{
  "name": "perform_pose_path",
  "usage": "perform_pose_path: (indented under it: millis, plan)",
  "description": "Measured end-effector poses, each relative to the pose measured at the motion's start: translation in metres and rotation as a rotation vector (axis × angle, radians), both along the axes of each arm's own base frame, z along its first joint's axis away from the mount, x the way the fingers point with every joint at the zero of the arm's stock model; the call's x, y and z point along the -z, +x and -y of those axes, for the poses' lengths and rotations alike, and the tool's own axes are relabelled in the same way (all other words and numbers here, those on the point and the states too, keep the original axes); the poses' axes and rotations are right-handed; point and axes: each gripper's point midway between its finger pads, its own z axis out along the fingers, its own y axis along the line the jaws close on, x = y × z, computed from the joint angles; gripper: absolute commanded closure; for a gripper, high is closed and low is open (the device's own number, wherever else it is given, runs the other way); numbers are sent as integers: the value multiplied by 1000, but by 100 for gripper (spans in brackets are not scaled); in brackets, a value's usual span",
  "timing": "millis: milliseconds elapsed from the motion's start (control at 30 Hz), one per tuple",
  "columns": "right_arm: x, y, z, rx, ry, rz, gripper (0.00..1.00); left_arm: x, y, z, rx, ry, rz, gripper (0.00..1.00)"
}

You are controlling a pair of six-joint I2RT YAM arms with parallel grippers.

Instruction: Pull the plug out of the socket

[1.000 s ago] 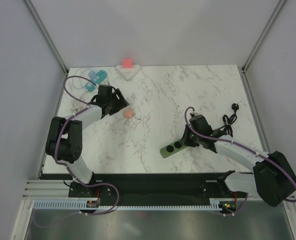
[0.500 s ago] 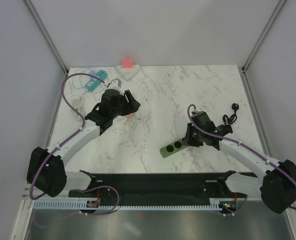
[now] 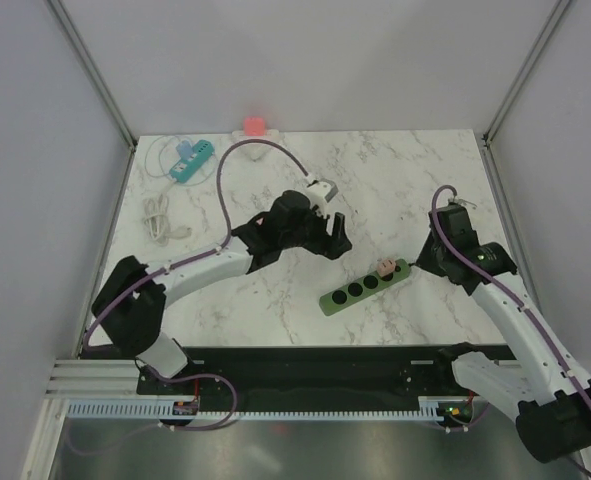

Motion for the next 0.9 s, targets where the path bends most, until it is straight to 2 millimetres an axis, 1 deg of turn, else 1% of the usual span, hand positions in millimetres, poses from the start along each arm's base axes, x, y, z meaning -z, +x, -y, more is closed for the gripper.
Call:
perform_pose_path:
  millis: [100,167,267,333,433,567,700,800,833,900]
  plan:
    - [21,-10,27,78,-13,-77,74,17,-9,36,115,46,2,17]
    - [28,-16,35,99,-6,-105,73,28,-16,60,181,88,14,16]
    - [32,-20,38,100,21,-117,73,42,-26,94,262,153,35,16]
    - [34,-23,38,89,44,-122,73,47,-31,114,305,179,65,15]
    - [40,-27,35,68,72,-137,73,55,-37,133,334,225,105,15]
    - [44,-32,29,41,104,-151,72,69,-36,144,325,304,159,15]
    - [41,-32,23,12,129,-141,72,81,-30,145,290,364,193,20]
    - [41,-31,21,0,139,-136,72,92,-27,142,283,393,192,26]
    - [42,-31,20,-2,142,-137,72,95,-27,142,284,399,189,32]
    - [43,-31,20,0,143,-139,72,101,-27,141,285,409,183,40]
